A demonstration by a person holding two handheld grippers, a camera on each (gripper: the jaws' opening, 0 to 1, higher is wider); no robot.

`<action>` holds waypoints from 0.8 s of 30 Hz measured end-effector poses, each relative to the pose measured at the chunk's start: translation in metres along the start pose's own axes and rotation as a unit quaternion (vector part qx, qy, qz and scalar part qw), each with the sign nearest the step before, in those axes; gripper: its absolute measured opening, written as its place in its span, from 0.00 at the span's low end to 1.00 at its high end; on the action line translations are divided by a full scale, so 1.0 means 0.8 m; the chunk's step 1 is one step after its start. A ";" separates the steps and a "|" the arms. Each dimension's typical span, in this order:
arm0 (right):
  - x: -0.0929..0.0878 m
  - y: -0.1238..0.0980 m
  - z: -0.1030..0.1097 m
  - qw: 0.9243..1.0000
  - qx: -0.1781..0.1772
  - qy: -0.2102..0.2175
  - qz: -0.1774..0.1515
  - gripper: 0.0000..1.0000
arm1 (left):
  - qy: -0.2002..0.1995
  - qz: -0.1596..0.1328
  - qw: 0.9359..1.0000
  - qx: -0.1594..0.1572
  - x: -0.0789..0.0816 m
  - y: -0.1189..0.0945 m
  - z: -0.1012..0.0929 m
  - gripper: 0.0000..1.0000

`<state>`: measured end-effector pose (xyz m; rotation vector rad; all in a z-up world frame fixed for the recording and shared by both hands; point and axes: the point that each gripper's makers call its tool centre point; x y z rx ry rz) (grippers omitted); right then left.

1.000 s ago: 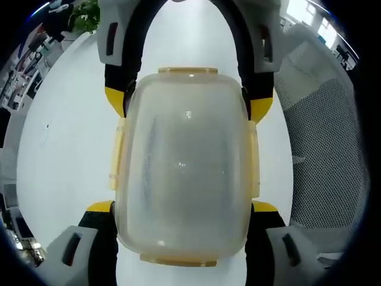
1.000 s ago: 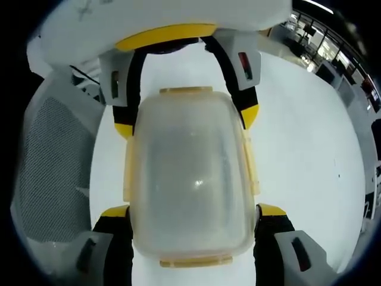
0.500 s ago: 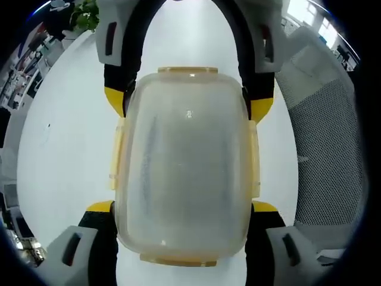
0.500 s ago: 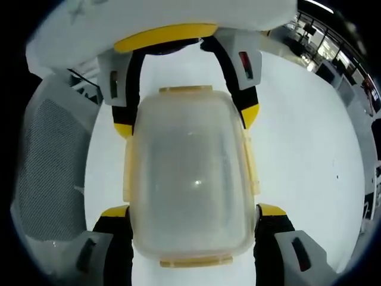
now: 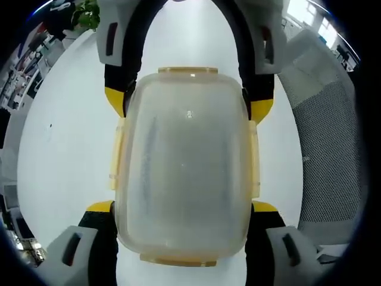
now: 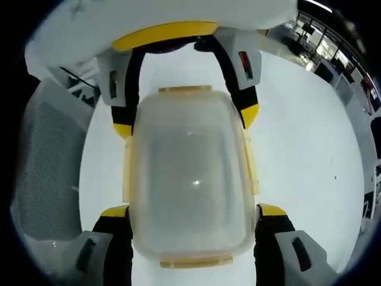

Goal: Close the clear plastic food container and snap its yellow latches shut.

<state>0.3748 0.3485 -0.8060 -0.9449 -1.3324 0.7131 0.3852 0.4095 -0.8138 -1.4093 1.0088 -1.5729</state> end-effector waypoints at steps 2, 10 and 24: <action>0.000 0.000 -0.004 1.000 0.000 -0.001 0.001 0.85 | -0.001 -0.002 1.000 0.000 0.000 0.000 0.004 0.90; 0.001 -0.001 -0.018 1.000 0.000 0.000 0.004 0.85 | -0.001 -0.002 1.000 0.000 0.002 -0.001 0.018 0.90; -0.001 0.000 -0.037 1.000 0.000 -0.004 0.006 0.85 | -0.006 -0.003 1.000 0.003 0.004 0.002 0.035 0.90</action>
Point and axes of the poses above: the point that each gripper's makers call its tool centre point, and the gripper's own axes: y roughly forward along the fingers, z roughly to its left, x roughly out of its top, and after that the axes turned 7 degrees about -z, right-handed
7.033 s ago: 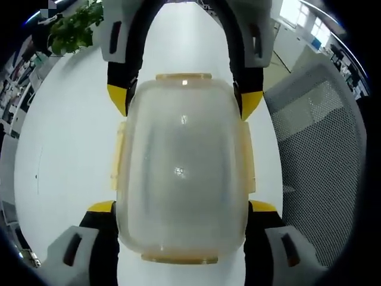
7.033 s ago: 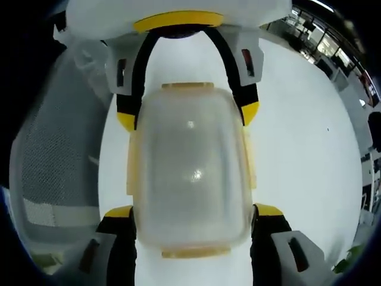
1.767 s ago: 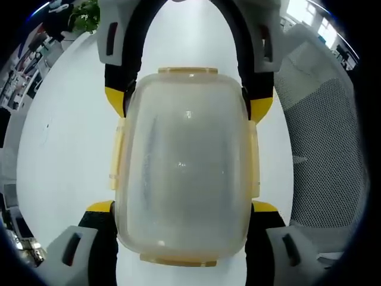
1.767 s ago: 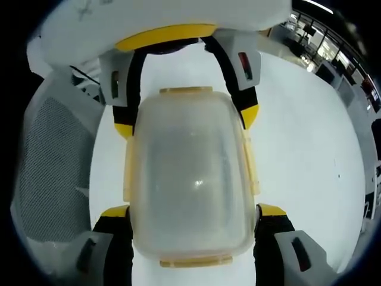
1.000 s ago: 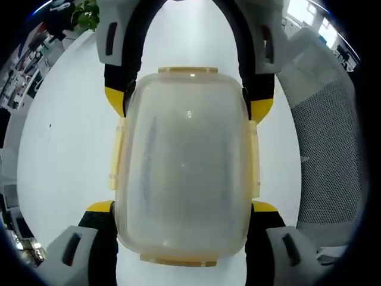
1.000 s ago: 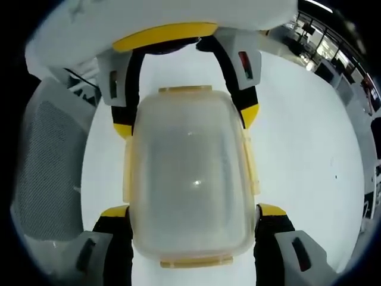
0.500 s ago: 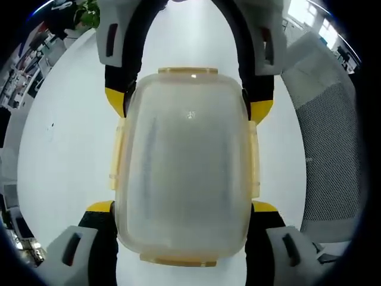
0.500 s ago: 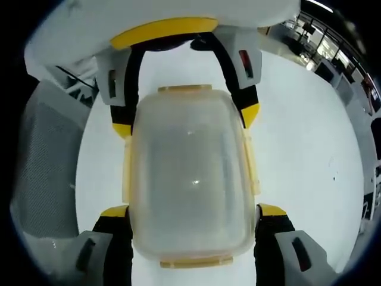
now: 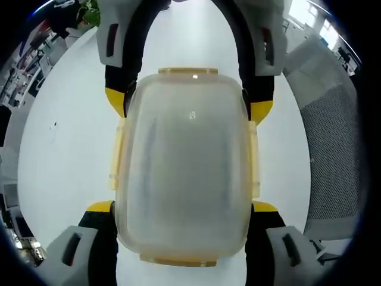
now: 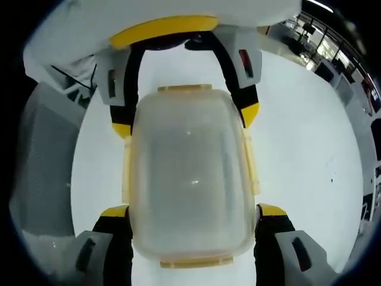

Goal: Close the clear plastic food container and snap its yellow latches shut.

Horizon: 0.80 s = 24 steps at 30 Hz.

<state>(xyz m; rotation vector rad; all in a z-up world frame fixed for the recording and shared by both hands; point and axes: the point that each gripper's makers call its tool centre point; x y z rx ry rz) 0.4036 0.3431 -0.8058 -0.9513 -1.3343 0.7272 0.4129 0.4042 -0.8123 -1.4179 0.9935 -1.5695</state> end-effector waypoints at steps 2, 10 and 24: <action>0.000 0.000 -0.004 1.000 0.000 0.000 0.000 0.85 | 0.000 0.001 1.000 0.000 0.000 0.000 0.003 0.89; 0.003 -0.001 -0.021 1.000 -0.003 0.002 -0.001 0.85 | 0.002 0.001 1.000 0.000 -0.001 -0.001 0.022 0.89; 0.005 0.000 -0.041 1.000 -0.003 0.001 0.002 0.85 | 0.001 0.004 1.000 0.000 -0.002 0.001 0.041 0.89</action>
Point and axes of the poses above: the point that each gripper's makers call its tool centre point, and the gripper's own axes: y roughly forward along the fingers, z roughly to its left, x roughly out of its top, and after that the axes turned 7 degrees about -z, right-handed
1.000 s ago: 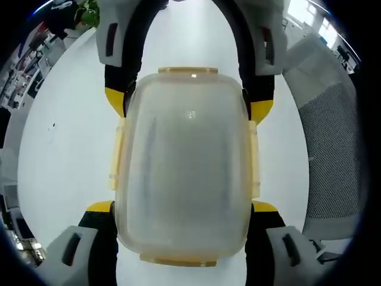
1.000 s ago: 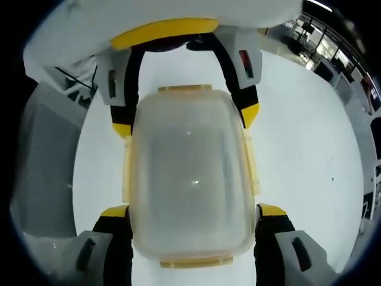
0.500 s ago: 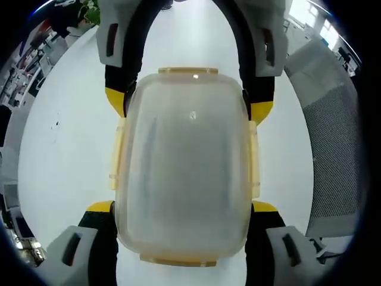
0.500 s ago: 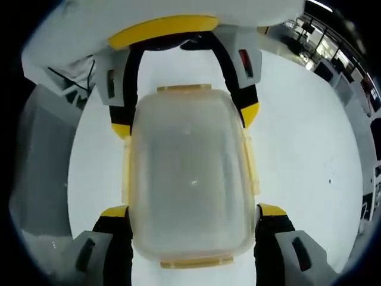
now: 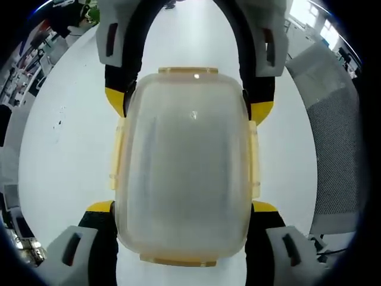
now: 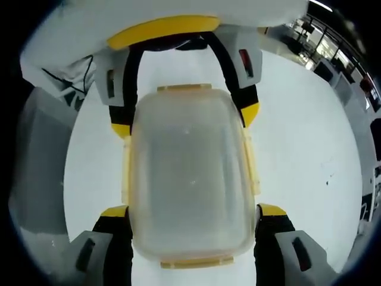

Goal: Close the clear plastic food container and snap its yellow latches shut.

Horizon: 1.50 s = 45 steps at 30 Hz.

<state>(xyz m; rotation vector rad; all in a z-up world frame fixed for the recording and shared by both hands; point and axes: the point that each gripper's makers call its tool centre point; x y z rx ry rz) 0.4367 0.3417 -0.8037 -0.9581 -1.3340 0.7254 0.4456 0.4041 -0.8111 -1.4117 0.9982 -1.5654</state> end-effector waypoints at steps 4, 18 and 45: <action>0.001 0.003 -0.005 1.000 0.000 0.000 0.000 0.85 | 0.000 0.001 1.000 0.000 -0.002 0.002 0.006 0.89; 0.004 0.006 -0.027 1.000 -0.002 0.001 -0.003 0.85 | 0.002 0.007 1.000 -0.001 -0.004 0.004 0.028 0.89; 0.004 0.005 -0.060 1.000 -0.002 0.002 -0.007 0.86 | 0.003 0.016 1.000 -0.001 -0.001 0.004 0.062 0.89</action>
Point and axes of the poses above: the point that each gripper's makers call its tool centre point, and the gripper's own axes: y roughly forward along the fingers, z roughly to its left, x roughly out of its top, and after that the axes turned 7 degrees about -z, right-handed
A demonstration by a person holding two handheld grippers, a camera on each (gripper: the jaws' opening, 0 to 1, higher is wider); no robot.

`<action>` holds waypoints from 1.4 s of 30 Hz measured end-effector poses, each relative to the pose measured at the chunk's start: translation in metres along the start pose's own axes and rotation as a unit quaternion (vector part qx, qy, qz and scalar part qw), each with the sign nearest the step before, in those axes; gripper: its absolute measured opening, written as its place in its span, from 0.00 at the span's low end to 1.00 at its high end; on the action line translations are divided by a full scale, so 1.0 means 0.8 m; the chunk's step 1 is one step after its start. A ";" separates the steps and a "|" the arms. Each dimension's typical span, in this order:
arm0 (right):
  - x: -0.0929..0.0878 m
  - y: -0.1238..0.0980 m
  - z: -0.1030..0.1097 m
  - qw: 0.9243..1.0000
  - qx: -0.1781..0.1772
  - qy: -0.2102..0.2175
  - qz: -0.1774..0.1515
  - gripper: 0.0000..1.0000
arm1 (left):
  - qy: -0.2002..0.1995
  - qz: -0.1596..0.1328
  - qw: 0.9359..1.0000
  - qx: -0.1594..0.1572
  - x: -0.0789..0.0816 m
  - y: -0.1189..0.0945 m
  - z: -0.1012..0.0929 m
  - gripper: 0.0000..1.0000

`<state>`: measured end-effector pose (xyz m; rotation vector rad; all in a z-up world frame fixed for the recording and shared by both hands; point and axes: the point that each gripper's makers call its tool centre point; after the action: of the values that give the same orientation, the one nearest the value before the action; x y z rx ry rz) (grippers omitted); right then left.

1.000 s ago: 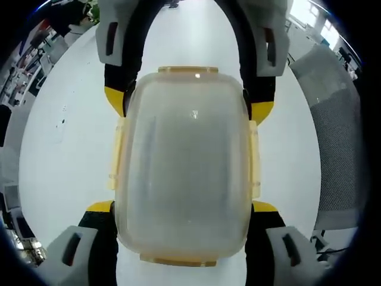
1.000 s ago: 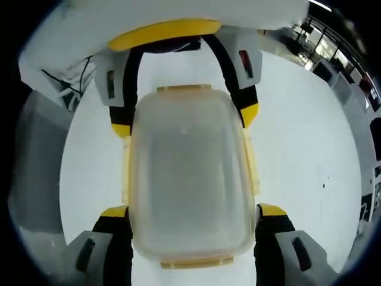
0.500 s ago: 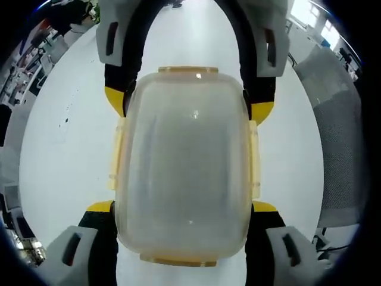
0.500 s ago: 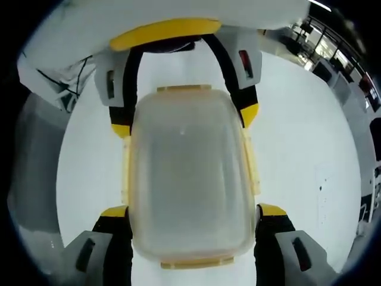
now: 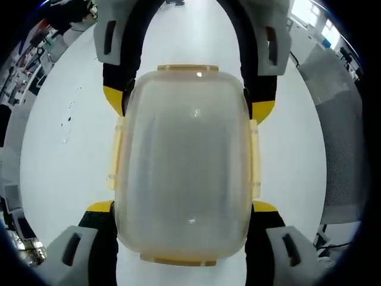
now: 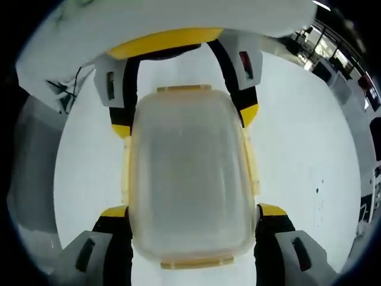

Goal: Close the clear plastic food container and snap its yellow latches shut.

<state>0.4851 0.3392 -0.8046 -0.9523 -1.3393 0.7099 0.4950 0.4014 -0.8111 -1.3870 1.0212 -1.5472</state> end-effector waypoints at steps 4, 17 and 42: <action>0.000 0.000 0.000 1.000 -0.002 0.000 0.001 0.85 | 0.000 -0.003 1.000 0.001 0.000 -0.001 -0.001 0.89; 0.000 -0.001 0.000 1.000 -0.001 -0.001 0.005 0.86 | -0.001 -0.007 1.000 0.001 0.000 -0.001 -0.001 0.90; -0.003 -0.014 -0.001 0.999 -0.006 -0.009 -0.030 0.95 | 0.027 -0.022 0.999 0.015 0.010 -0.006 0.003 0.99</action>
<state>0.4843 0.3315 -0.7960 -0.9136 -1.3834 0.6658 0.4963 0.3958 -0.8039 -1.3620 1.0031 -1.6336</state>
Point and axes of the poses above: the point that each gripper's makers call its tool centre point, and the gripper's own axes: y roughly forward along the fingers, z roughly to its left, x roughly out of its top, and after that the axes turned 7 degrees about -z, right-handed
